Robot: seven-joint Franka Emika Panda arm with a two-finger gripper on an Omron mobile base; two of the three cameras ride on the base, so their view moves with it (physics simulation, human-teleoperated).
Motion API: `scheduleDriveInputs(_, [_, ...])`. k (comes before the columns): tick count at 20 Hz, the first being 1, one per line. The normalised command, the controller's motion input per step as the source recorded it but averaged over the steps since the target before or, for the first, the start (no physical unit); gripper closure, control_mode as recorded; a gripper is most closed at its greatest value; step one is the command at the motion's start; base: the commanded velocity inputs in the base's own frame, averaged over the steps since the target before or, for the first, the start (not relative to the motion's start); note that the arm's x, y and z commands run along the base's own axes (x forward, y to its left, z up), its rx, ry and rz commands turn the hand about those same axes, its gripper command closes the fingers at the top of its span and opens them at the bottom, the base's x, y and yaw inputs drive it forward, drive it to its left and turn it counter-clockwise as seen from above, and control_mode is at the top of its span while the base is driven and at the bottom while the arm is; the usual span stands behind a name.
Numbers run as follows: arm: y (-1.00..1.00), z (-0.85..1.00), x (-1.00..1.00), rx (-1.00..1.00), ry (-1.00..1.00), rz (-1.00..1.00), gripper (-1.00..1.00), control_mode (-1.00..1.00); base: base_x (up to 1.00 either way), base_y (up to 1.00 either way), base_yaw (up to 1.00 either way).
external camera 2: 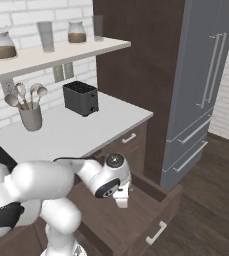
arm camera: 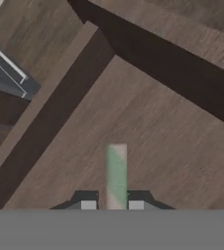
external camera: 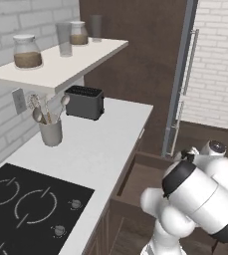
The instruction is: Take a straw from the drawer in front and place it inside the glass cup on the dining counter.
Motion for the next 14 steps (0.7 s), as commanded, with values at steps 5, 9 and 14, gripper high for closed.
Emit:
scheduleDriveInputs(5, [0.03, 1.0, 0.31, 0.0, 0.05, -0.04, 1.0, -1.0, 0.0, 0.0, 0.0])
scheduleDriveInputs(9, [0.02, 1.0, 0.08, 0.01, 0.13, 0.01, 1.0, -1.0, 0.0, 0.0, 0.0])
scheduleDriveInputs(14, [0.0, 1.0, -0.09, 0.0, 0.1, 0.13, 1.0, -1.0, 0.0, 0.0, 0.0])
